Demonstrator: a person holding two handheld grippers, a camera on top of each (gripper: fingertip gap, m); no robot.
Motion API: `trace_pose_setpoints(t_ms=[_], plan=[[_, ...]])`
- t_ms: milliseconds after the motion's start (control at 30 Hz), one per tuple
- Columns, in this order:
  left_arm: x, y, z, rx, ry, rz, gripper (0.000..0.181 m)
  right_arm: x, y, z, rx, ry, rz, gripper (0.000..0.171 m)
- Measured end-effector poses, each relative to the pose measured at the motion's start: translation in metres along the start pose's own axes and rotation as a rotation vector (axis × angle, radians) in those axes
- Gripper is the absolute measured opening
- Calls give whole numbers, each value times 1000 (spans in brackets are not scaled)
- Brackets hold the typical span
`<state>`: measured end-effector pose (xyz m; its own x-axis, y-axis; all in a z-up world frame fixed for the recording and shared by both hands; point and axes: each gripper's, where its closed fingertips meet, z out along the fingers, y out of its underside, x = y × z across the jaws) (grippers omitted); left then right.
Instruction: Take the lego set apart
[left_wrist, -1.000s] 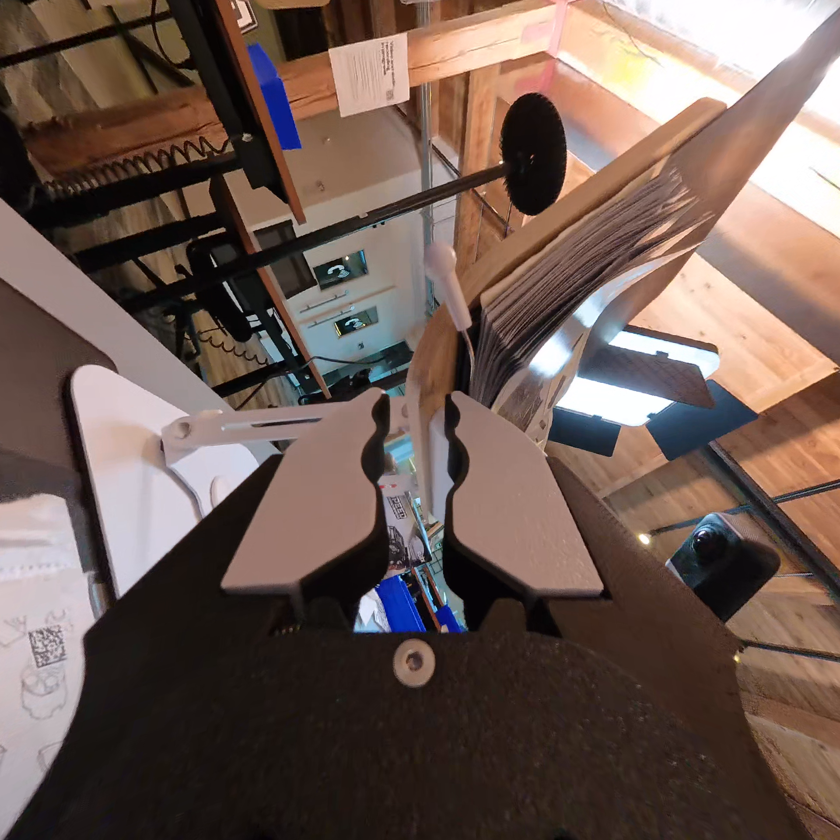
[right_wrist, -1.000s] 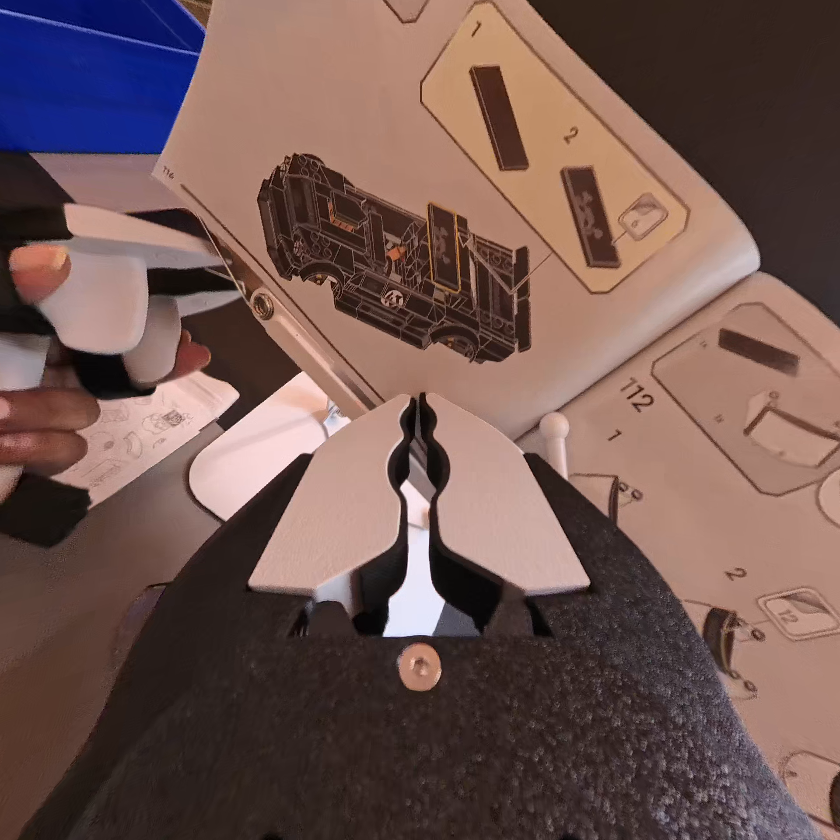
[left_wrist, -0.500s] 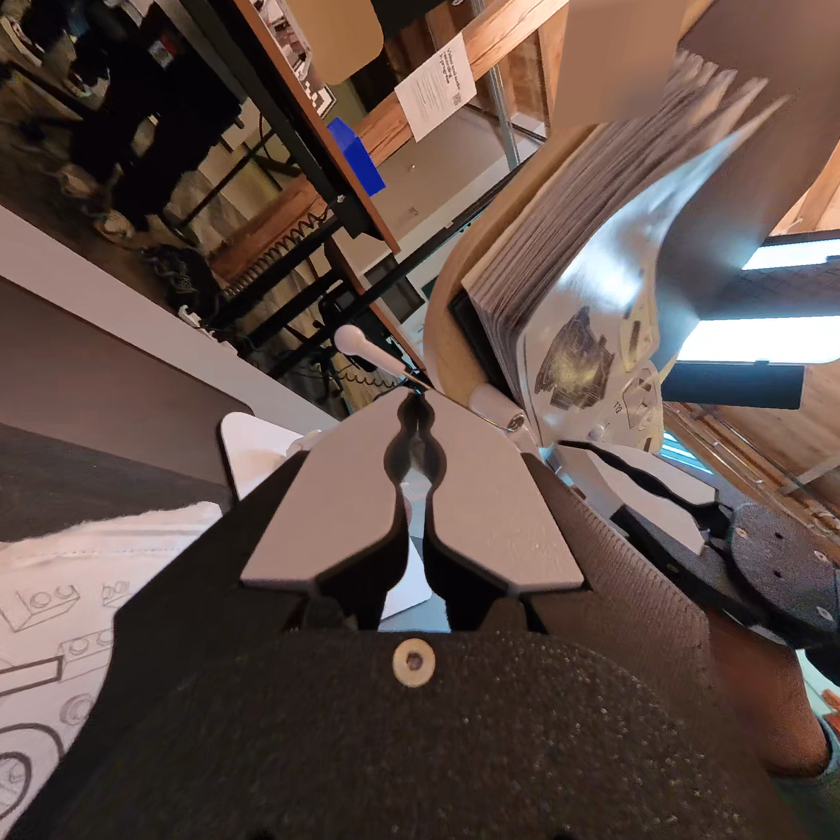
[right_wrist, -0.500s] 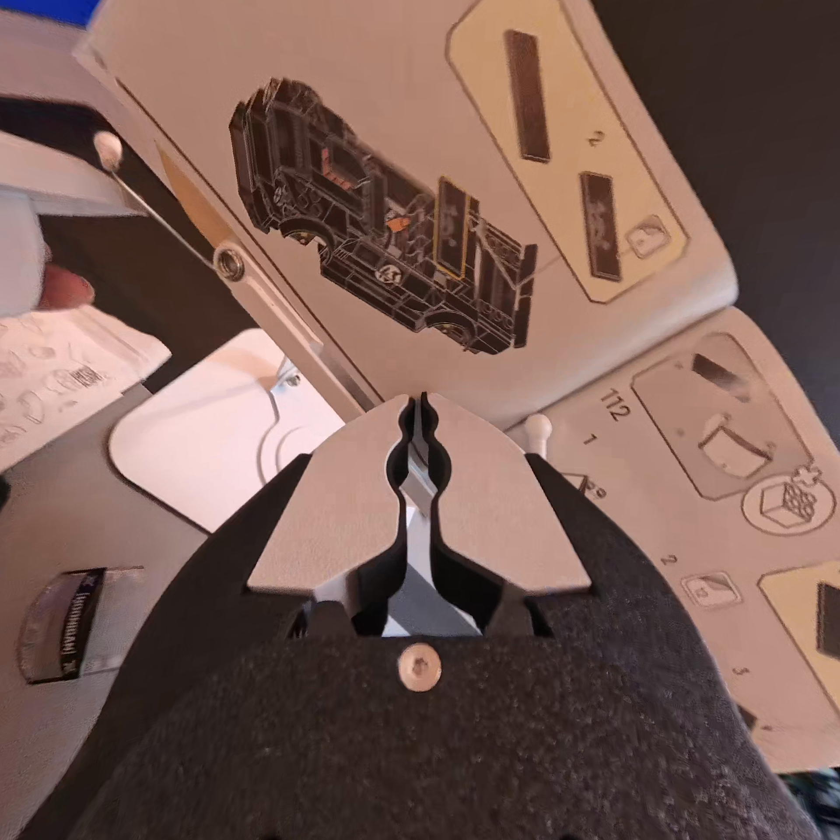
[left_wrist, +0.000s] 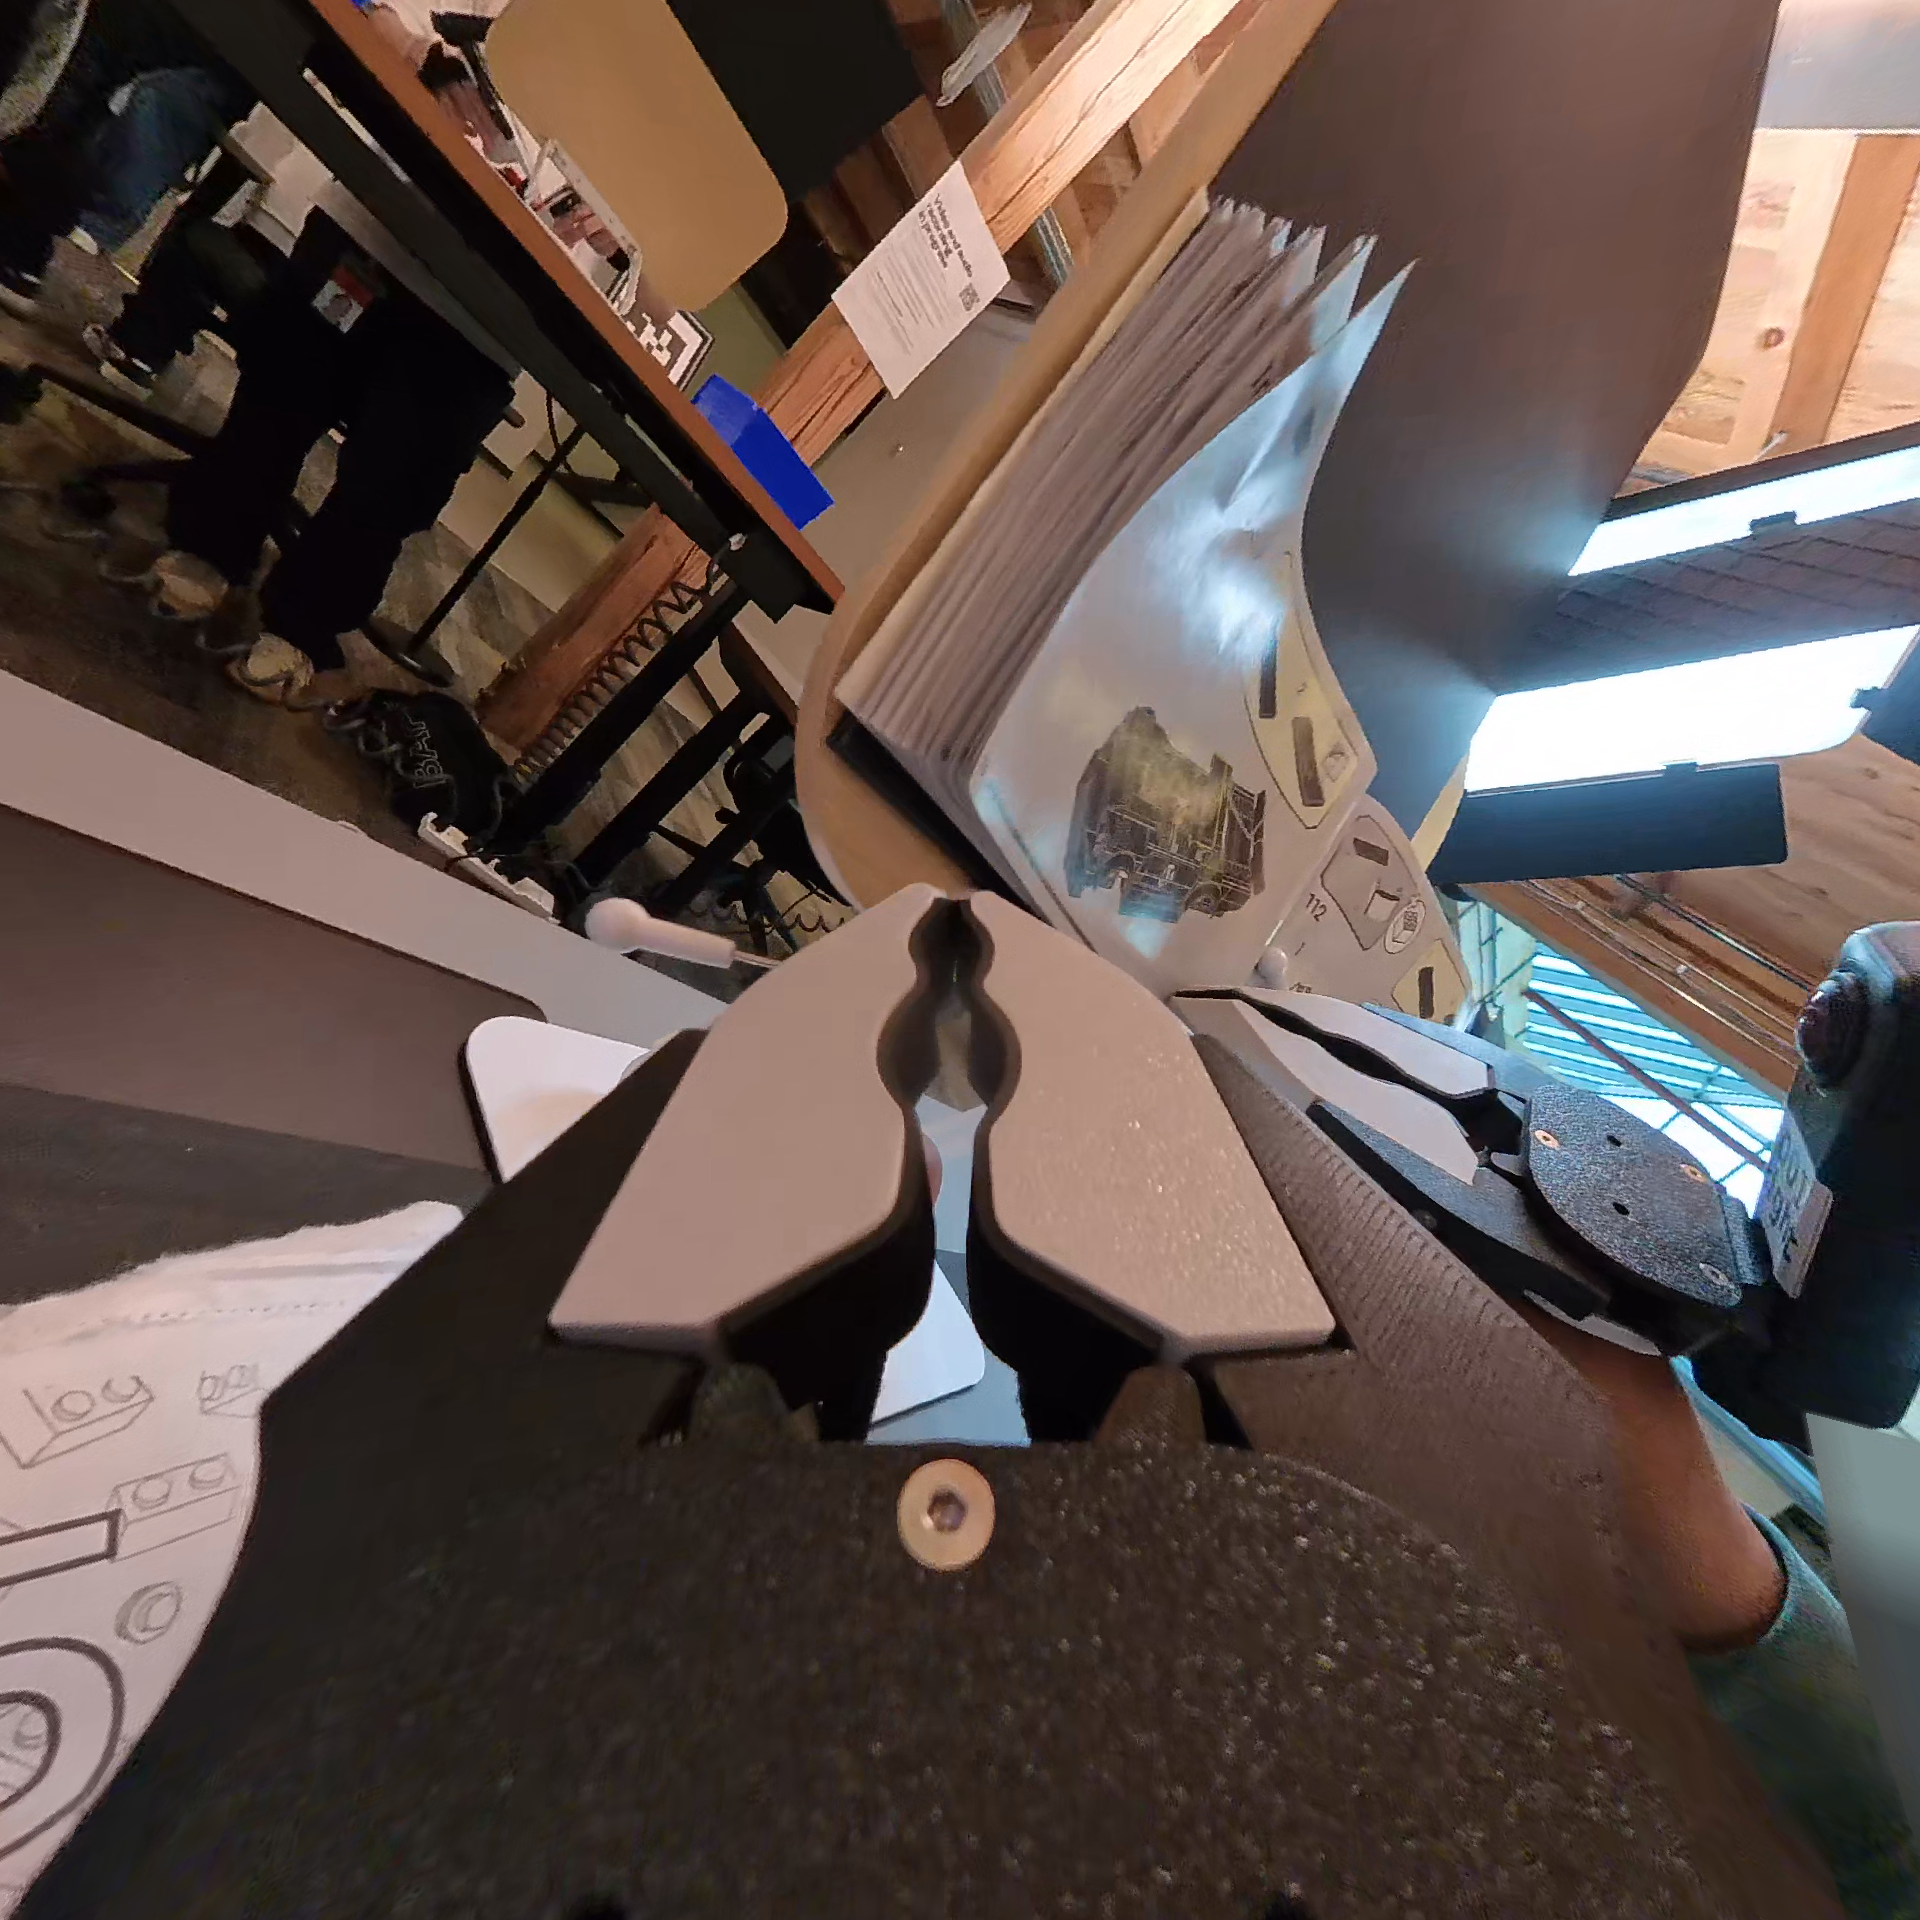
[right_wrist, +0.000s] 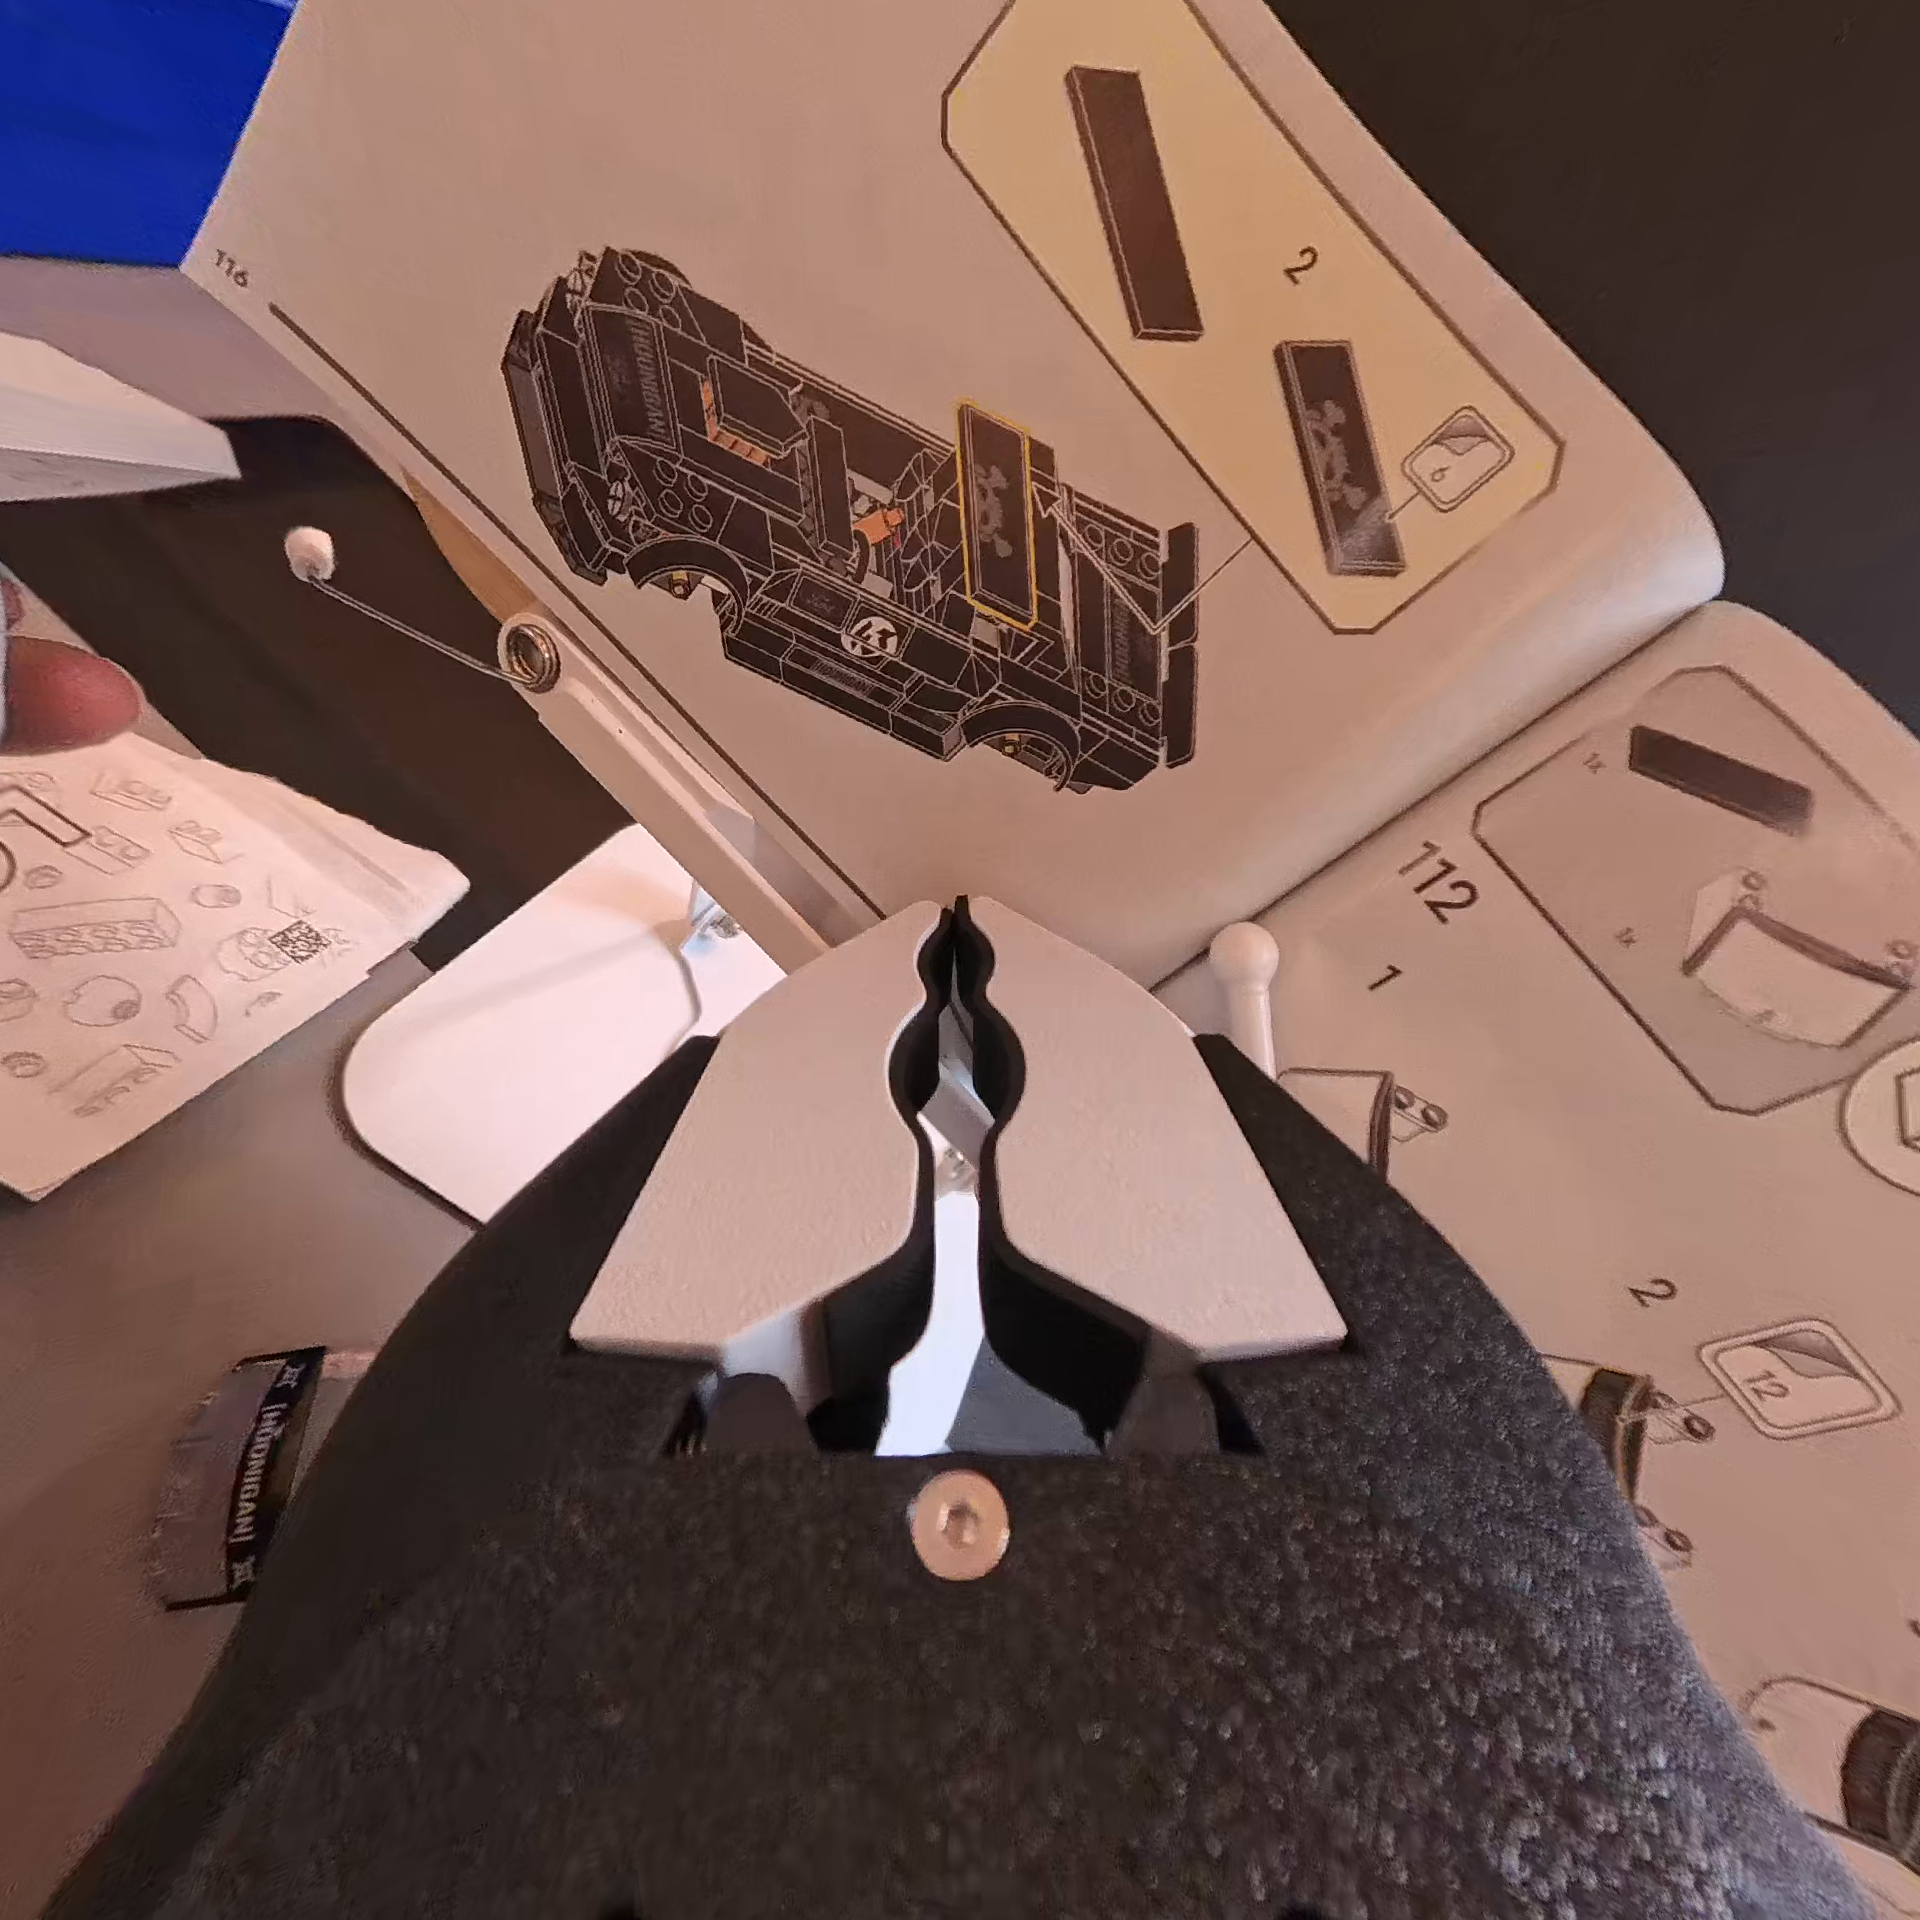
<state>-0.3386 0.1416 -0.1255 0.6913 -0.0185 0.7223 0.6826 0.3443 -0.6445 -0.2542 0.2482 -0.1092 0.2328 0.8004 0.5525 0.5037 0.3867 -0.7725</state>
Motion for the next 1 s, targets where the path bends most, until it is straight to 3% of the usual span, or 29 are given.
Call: trace_pose_setpoints(t_ms=[233, 367, 467, 533, 600, 700, 1000], plan=[[-9, 23, 4, -67, -13, -141, 0, -5, 0, -5, 30, -41, 56, 4], [-14, 39, 11, -123, -38, -185, 38, -8, 7, -9, 28, -49, 80, 7], [-18, 39, 20, -116, -21, -280, 50, -8, 14, -11, 33, -44, 116, 8], [-20, 32, 27, -83, 18, -365, 42, -9, 17, -11, 38, -48, 146, 9], [-22, 25, 30, -58, 65, -419, 17, -9, 18, -12, 48, -50, 160, 8], [-12, 12, 26, -15, 97, -358, 5, -9, 17, -11, 46, -57, 160, 8], [16, 24, 10, -48, 77, -275, 1, -2, 23, -14, 44, -56, 251, 10]])
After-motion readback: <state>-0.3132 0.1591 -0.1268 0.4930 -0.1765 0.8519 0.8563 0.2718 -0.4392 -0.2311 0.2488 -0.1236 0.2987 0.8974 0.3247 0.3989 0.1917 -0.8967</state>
